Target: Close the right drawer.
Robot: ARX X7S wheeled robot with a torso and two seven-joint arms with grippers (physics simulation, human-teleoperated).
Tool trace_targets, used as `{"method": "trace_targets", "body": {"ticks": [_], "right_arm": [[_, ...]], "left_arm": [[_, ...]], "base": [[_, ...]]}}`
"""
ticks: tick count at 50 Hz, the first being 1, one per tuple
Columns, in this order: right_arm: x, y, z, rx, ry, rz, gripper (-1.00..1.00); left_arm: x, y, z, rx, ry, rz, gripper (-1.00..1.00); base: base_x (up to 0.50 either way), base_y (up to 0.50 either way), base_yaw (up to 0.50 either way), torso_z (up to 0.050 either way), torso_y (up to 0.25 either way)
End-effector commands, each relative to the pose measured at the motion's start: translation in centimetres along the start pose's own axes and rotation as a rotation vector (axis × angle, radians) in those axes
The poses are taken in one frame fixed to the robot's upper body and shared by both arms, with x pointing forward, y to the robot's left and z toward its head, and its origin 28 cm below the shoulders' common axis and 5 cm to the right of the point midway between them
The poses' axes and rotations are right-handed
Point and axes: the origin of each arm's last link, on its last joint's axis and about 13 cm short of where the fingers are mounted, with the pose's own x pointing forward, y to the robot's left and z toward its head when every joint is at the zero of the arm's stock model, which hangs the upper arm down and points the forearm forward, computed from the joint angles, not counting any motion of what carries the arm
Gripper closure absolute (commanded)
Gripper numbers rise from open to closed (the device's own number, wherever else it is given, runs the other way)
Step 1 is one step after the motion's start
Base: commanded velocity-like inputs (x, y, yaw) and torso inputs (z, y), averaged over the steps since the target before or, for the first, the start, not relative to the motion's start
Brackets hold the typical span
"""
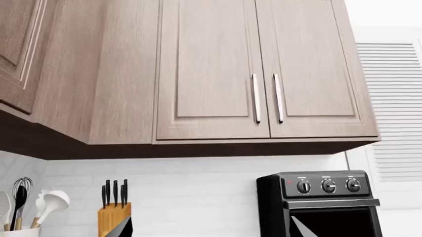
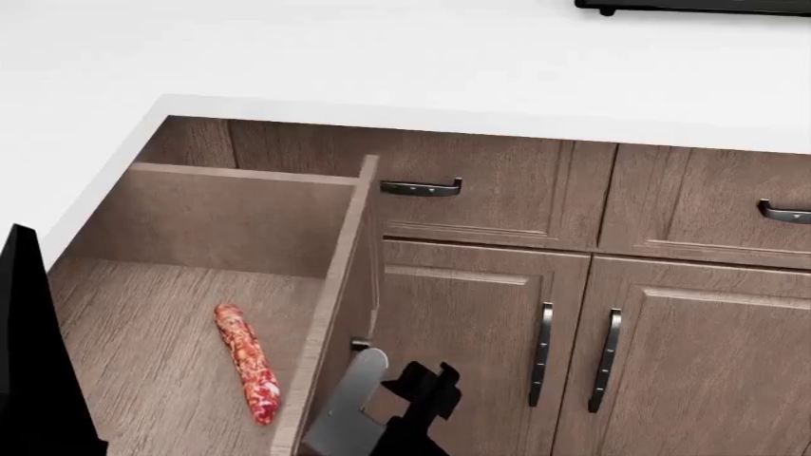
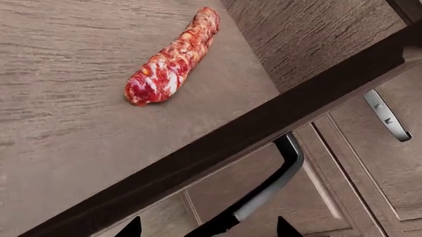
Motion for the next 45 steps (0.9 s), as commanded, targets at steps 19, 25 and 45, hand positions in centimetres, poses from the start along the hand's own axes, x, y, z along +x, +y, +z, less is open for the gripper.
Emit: {"method": "trace_targets", "body": {"ticks": [19, 25, 45], "right_arm": [[0.8, 3.1, 5.3, -0.122, -0.134, 0.161, -1.0], [0.7, 3.3, 5.6, -0.137, -0.14, 0.177, -1.0], [0.5, 4.5, 6.7, -0.192, -0.159, 0.242, -1.0]], "left_arm": [[-0.4, 0.3, 1.0, -0.028, -0.016, 0.002, -1.0], [-0.2, 0.3, 1.0, -0.032, -0.019, 0.004, -1.0], [-1.3, 0.5, 2.2, -0.055, -0.031, 0.001, -1.0]], "base": [[0.0, 0.0, 0.0, 0.0, 0.0], [0.0, 0.0, 0.0, 0.0, 0.0], [0.0, 0.0, 0.0, 0.0, 0.0]]}}
